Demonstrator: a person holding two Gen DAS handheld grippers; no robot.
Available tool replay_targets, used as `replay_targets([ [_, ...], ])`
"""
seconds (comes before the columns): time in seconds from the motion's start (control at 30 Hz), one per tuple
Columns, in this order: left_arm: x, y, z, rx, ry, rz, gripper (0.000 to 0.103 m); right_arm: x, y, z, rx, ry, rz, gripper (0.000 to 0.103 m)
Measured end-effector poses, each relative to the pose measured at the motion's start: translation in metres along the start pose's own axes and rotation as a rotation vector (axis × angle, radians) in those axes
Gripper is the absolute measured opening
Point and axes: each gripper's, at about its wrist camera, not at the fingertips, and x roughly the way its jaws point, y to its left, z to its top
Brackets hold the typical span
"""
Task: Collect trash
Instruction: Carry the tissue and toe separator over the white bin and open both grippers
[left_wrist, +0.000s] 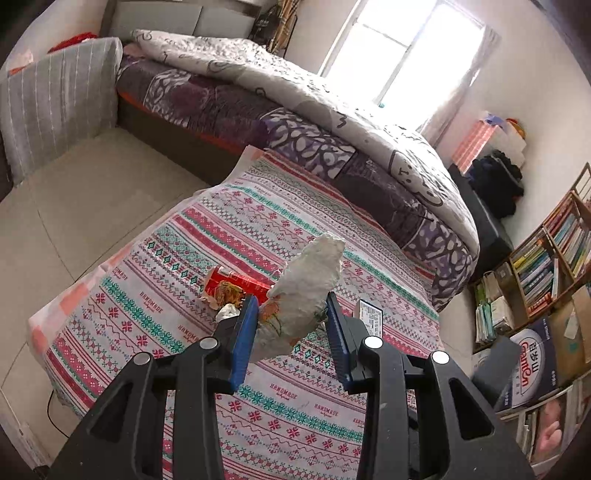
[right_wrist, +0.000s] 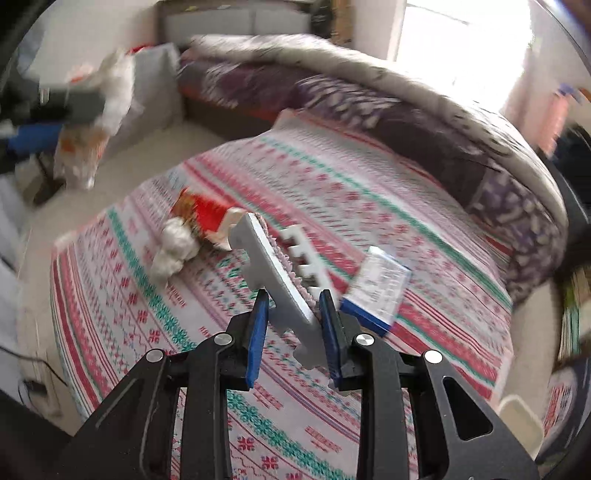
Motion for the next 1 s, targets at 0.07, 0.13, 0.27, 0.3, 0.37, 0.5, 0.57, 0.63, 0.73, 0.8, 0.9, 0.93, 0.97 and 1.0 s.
replay_targets([
  [0.07,0.001,-0.005,-0.002,0.014,-0.005,0.006,0.037,-0.009,-0.012,-0.004,0.045,-0.015,-0.013,0.027],
  [0.13,0.003,-0.011,-0.004,0.026,-0.005,0.008,0.037,-0.019,-0.022,-0.009,0.095,-0.030,-0.025,0.027],
  [0.27,0.009,-0.022,-0.011,0.050,0.000,0.012,0.037,-0.025,-0.047,-0.014,0.198,-0.056,-0.047,0.027],
  [0.3,0.011,-0.026,-0.013,0.058,0.004,0.013,0.037,-0.025,-0.050,-0.017,0.214,-0.058,-0.052,0.027],
  [0.37,0.015,-0.034,-0.018,0.077,0.013,0.014,0.037,-0.029,-0.062,-0.024,0.252,-0.067,-0.073,0.027],
  [0.5,0.026,-0.050,-0.028,0.116,0.031,0.023,0.037,-0.031,-0.084,-0.039,0.318,-0.065,-0.097,0.027],
  [0.57,0.032,-0.057,-0.033,0.132,0.041,0.028,0.037,-0.032,-0.095,-0.047,0.352,-0.068,-0.111,0.027],
  [0.63,0.038,-0.065,-0.039,0.147,0.054,0.030,0.037,-0.035,-0.107,-0.057,0.386,-0.083,-0.128,0.027],
  [0.73,0.048,-0.079,-0.049,0.176,0.070,0.033,0.037,-0.039,-0.126,-0.072,0.444,-0.091,-0.152,0.027],
  [0.8,0.052,-0.090,-0.055,0.198,0.076,0.029,0.037,-0.040,-0.141,-0.081,0.499,-0.083,-0.160,0.027],
  [0.9,0.056,-0.105,-0.061,0.223,0.078,0.015,0.037,-0.049,-0.159,-0.089,0.545,-0.099,-0.194,0.027],
  [0.93,0.058,-0.111,-0.063,0.230,0.077,0.009,0.037,-0.054,-0.165,-0.091,0.557,-0.109,-0.208,0.027],
  [0.97,0.059,-0.116,-0.064,0.236,0.077,0.002,0.037,-0.058,-0.170,-0.092,0.567,-0.116,-0.215,0.027],
  [1.0,0.060,-0.122,-0.066,0.243,0.077,-0.005,0.037,-0.065,-0.178,-0.095,0.589,-0.128,-0.225,0.027],
])
